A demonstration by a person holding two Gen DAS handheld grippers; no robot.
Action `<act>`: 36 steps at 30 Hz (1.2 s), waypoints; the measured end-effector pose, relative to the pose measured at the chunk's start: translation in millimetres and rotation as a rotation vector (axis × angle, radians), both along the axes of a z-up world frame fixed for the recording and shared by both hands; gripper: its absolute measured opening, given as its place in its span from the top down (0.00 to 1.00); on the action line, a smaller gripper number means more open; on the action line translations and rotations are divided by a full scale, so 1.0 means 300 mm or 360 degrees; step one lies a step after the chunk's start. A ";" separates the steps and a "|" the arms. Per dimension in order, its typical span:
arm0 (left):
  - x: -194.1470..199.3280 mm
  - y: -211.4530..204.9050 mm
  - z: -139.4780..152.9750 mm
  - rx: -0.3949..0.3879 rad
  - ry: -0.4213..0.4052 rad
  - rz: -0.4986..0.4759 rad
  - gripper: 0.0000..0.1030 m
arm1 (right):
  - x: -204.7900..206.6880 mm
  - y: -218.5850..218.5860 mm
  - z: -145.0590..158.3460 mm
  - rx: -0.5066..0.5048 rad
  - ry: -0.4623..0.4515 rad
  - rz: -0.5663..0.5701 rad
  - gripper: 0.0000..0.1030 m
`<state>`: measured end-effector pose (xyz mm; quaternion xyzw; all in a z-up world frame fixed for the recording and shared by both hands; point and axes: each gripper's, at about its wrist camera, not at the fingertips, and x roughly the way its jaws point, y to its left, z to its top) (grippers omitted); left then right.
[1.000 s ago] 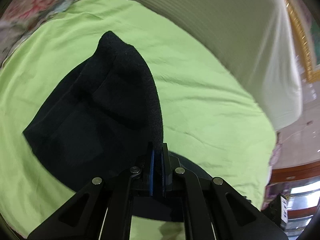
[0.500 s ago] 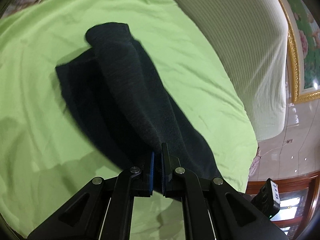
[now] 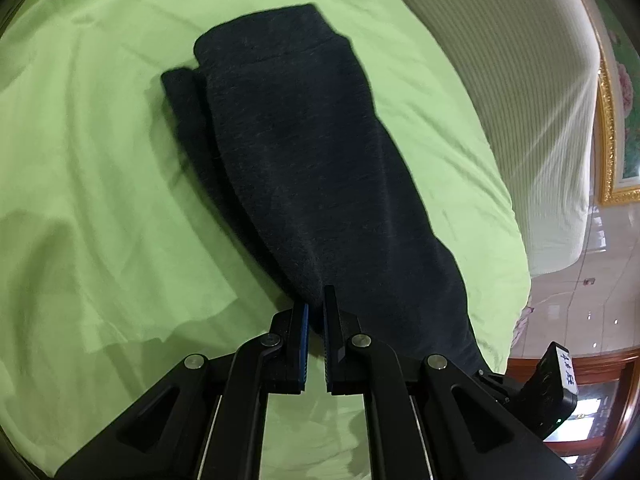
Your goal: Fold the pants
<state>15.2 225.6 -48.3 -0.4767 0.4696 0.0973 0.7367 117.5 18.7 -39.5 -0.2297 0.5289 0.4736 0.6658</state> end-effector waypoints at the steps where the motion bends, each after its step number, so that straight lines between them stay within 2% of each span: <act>1: -0.028 0.014 -0.006 0.0000 -0.0002 -0.0006 0.95 | 0.005 0.001 -0.001 -0.0003 0.0000 -0.0020 0.89; 3: -0.025 0.015 0.008 0.0048 0.0011 -0.0040 0.93 | 0.014 -0.006 0.004 0.0001 0.0013 -0.0049 0.86; 5: -0.037 0.032 0.024 0.0084 0.0037 -0.0054 0.86 | 0.029 -0.017 0.013 0.0029 0.0045 -0.0086 0.75; 8: -0.061 0.067 0.060 0.0104 0.0050 -0.0025 0.79 | 0.051 -0.034 0.038 0.0117 0.0084 -0.0156 0.65; 9: -0.070 0.078 0.070 0.0113 0.0059 -0.0013 0.71 | 0.065 -0.041 0.052 0.0159 0.0093 -0.0194 0.65; 12: -0.083 0.116 0.097 0.0127 0.0064 0.0046 0.56 | 0.110 -0.067 0.092 0.0282 0.0138 -0.0319 0.65; 15: -0.099 0.154 0.114 0.0142 0.0086 0.0098 0.49 | 0.183 -0.096 0.123 0.0369 0.0150 -0.0481 0.65; 18: -0.110 0.199 0.112 0.0140 0.0128 0.0148 0.46 | 0.267 -0.118 0.133 0.0426 0.0151 -0.0636 0.65; 23: -0.104 0.271 0.076 0.0122 0.0223 0.0235 0.43 | 0.367 -0.061 0.099 0.0354 0.0164 -0.0684 0.65; 31: -0.072 0.363 -0.020 0.0022 0.0308 0.0299 0.41 | 0.456 0.057 -0.027 0.0102 0.0240 -0.0516 0.65; 34: -0.048 0.373 -0.042 0.0003 0.0326 0.0297 0.33 | 0.468 0.083 -0.071 0.0048 0.0312 -0.0463 0.65; 36: -0.025 0.374 -0.043 0.0030 0.0330 0.0298 0.32 | 0.475 0.093 -0.083 0.0045 0.0349 -0.0421 0.74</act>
